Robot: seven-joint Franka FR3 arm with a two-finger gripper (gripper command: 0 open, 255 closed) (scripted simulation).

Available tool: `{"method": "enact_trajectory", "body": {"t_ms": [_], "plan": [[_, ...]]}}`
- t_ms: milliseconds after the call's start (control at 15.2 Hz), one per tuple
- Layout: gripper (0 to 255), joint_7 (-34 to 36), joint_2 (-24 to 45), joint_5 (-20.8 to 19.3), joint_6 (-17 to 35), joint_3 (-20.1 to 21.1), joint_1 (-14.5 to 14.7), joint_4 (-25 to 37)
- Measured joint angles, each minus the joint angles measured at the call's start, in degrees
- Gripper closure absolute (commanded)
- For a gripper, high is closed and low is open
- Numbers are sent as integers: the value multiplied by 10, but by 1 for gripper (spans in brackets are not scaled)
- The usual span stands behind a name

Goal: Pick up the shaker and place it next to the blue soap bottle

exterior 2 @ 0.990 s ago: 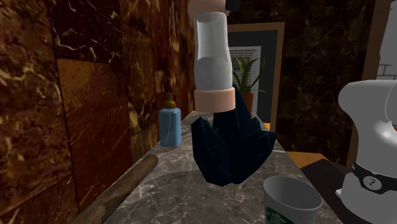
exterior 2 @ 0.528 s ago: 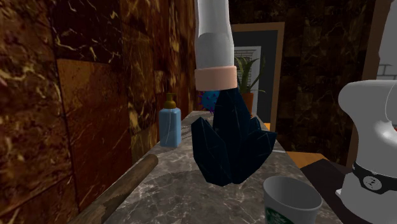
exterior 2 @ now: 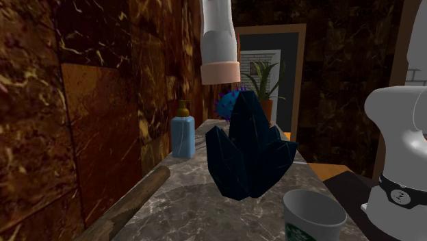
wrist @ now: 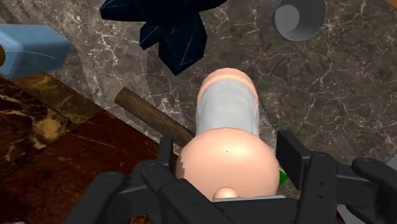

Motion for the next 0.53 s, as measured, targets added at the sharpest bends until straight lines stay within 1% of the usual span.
{"method": "enact_trajectory", "body": {"t_ms": [66, 330, 462, 528], "plan": [[255, -13, 0, 0, 5, -7, -6, -3], [255, -70, 14, 3, 2, -37, -34, 22], [255, -100, 32, 8, 6, -53, -49, 40], [255, -116, 34, 9, 11, -61, -57, 40]]}}
